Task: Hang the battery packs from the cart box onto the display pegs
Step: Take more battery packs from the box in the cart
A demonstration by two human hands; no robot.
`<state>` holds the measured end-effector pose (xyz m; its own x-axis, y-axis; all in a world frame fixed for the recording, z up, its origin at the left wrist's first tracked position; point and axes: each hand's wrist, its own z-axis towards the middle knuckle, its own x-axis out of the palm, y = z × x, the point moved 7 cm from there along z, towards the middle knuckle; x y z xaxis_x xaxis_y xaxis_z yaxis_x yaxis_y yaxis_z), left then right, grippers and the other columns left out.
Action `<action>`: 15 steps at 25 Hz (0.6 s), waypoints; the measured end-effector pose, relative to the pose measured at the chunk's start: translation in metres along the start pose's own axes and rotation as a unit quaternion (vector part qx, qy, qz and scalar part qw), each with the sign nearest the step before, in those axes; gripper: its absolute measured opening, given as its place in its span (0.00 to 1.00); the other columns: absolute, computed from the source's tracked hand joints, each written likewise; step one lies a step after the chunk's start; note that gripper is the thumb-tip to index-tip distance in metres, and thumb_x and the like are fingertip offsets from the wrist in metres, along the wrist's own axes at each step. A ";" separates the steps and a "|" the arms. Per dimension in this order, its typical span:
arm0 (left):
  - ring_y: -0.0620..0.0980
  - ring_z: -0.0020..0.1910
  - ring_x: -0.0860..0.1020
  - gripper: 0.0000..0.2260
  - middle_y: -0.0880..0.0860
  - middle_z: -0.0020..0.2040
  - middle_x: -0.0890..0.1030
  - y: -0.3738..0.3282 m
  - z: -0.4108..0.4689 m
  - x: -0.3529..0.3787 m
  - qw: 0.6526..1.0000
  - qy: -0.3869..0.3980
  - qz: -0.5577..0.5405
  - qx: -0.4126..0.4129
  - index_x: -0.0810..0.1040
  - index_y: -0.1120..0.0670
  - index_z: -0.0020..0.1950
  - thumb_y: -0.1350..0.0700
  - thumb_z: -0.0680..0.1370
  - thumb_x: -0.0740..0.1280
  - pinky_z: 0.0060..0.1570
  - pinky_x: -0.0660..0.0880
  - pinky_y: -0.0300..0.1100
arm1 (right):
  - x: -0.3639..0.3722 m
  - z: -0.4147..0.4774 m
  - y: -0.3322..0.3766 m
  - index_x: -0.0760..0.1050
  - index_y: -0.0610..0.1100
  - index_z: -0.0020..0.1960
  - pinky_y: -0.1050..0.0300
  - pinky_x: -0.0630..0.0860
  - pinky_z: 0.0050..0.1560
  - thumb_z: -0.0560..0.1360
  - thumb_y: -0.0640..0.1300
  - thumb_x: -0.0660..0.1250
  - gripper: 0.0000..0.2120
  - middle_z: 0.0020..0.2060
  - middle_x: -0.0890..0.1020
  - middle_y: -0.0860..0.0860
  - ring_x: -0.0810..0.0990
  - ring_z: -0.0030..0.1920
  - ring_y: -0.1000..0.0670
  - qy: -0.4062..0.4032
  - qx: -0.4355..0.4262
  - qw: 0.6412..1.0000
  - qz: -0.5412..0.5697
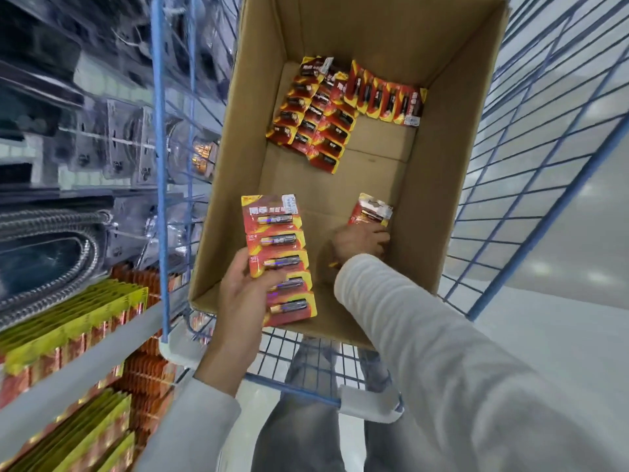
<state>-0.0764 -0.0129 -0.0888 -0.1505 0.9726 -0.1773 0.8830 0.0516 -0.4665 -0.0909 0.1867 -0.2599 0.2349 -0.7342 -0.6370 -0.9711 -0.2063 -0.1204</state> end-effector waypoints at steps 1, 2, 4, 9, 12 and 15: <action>0.53 0.51 0.87 0.17 0.50 0.54 0.87 0.002 0.001 -0.003 1.000 -0.001 0.005 0.004 0.80 0.48 0.64 0.63 0.78 0.72 0.49 0.84 0.54 | 0.001 0.003 0.000 0.56 0.39 0.77 0.39 0.71 0.64 0.78 0.45 0.69 0.34 0.69 0.67 0.41 0.72 0.68 0.37 -0.028 -0.001 1.000 0.007; 0.53 0.52 0.87 0.17 0.50 0.55 0.87 0.003 0.001 -0.005 1.000 -0.004 0.002 0.004 0.80 0.48 0.64 0.63 0.78 0.73 0.49 0.83 0.53 | -0.002 0.005 -0.003 0.58 0.40 0.75 0.40 0.72 0.63 0.77 0.46 0.70 0.32 0.68 0.68 0.42 0.72 0.67 0.38 -0.048 -0.005 0.999 0.020; 0.54 0.52 0.87 0.17 0.51 0.55 0.87 0.005 0.001 -0.010 1.000 -0.007 -0.009 0.007 0.80 0.49 0.64 0.64 0.77 0.73 0.48 0.83 0.52 | -0.002 0.010 -0.012 0.60 0.42 0.72 0.41 0.73 0.62 0.74 0.46 0.75 0.34 0.68 0.69 0.42 0.72 0.68 0.39 -0.049 -0.040 0.998 0.022; 0.56 0.54 0.86 0.19 0.51 0.56 0.87 0.017 -0.006 -0.020 1.000 -0.013 -0.009 -0.006 0.81 0.46 0.63 0.60 0.75 0.76 0.57 0.82 0.63 | 0.002 0.008 -0.021 0.65 0.46 0.74 0.41 0.71 0.68 0.74 0.43 0.74 0.32 0.67 0.75 0.43 0.75 0.67 0.39 0.056 -0.125 0.981 0.138; 0.56 0.54 0.86 0.18 0.50 0.56 0.87 0.015 -0.019 -0.030 1.000 -0.014 -0.022 -0.005 0.81 0.44 0.62 0.60 0.76 0.76 0.58 0.81 0.65 | -0.002 -0.013 -0.023 0.69 0.50 0.71 0.38 0.73 0.69 0.76 0.39 0.71 0.26 0.64 0.79 0.47 0.78 0.66 0.40 0.136 -0.110 0.964 0.200; 0.56 0.52 0.87 0.19 0.49 0.55 0.87 0.005 -0.038 -0.041 0.998 -0.020 -0.062 0.011 0.82 0.43 0.62 0.63 0.77 0.74 0.57 0.82 0.63 | -0.033 -0.048 -0.023 0.73 0.48 0.66 0.44 0.82 0.55 0.76 0.31 0.68 0.22 0.58 0.83 0.46 0.84 0.56 0.44 0.189 -0.131 0.939 0.256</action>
<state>-0.0487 -0.0440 -0.0507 -0.2769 0.9489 -0.1512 0.8467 0.1666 -0.5052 -0.0740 0.1843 -0.1997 -0.2132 -0.9473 -0.2390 -0.9289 0.1207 0.3501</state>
